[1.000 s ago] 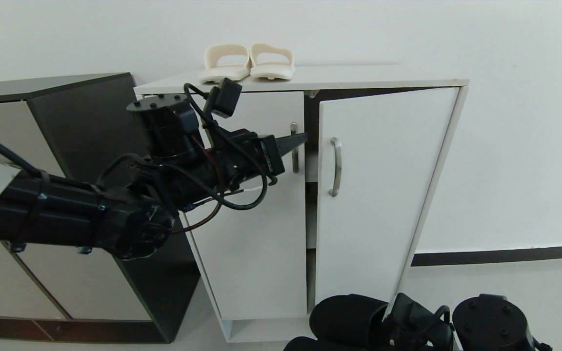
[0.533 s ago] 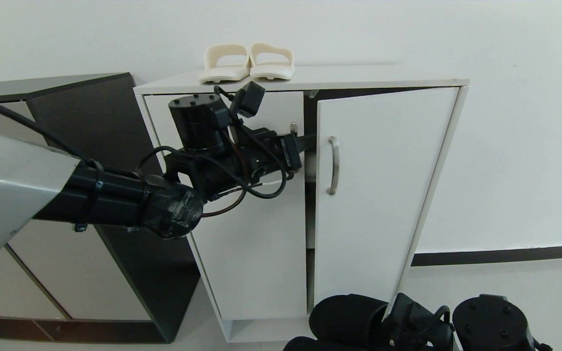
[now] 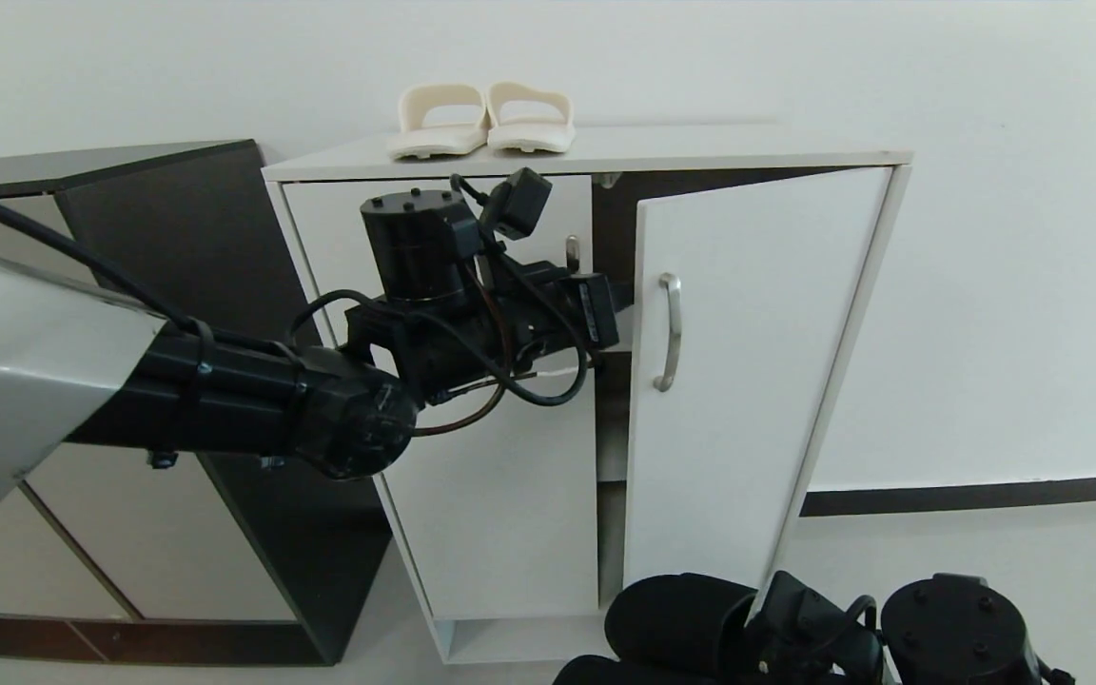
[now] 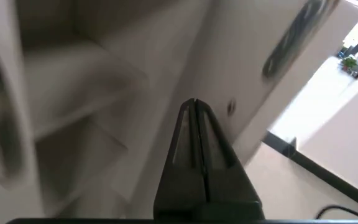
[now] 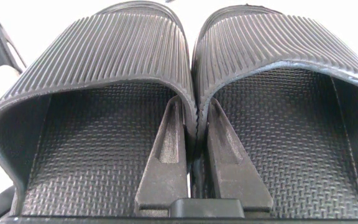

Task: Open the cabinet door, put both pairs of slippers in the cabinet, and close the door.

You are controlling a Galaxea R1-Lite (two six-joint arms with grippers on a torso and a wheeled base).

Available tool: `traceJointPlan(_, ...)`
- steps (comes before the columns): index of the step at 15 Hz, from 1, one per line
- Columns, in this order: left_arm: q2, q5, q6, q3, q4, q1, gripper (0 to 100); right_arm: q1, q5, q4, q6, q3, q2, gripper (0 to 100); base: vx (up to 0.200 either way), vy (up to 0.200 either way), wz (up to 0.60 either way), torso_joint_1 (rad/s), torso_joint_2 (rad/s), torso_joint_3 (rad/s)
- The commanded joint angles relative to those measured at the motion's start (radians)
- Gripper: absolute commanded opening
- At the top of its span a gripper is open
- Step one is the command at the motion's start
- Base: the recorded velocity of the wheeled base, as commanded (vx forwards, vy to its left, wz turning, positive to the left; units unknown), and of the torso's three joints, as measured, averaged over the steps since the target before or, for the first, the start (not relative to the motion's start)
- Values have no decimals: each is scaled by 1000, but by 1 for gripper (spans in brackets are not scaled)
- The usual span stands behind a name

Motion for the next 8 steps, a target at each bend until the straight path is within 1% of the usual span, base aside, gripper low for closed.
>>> traceJointPlan(1, -70, 1, 2, 67, -11, -52, 0, 5, 1, 0, -3, 0, 2, 0, -200, 0, 0, 2, 2, -7)
traceJointPlan(2, -116, 1, 2, 113, -20, -110, 0, 6, 3, -1, -17, 2, 2, 0, -200, 0, 0, -7, 7, 2)
traceJointPlan(4, -146, 1, 2, 133, -25, -158, 0, 9, 3, -1, -17, 2, 2, 0, -200, 0, 0, 0, 2, 7)
traceJointPlan(6, -146, 3, 2, 133, -25, -153, 0, 9, 1, -1, -17, 2, 2, 0, -200, 0, 0, 2, -2, 0)
traceJointPlan(7, -146, 16, 5, 143, -25, -118, 0, 8, 1, -8, -15, 2, 1, 0, -200, 0, 0, 2, 7, 7)
traceJointPlan(8, -149, 29, 5, 149, -27, -104, 0, 8, 1, -14, -14, 2, 2, 0, 0, 0, 0, 0, 0, 0)
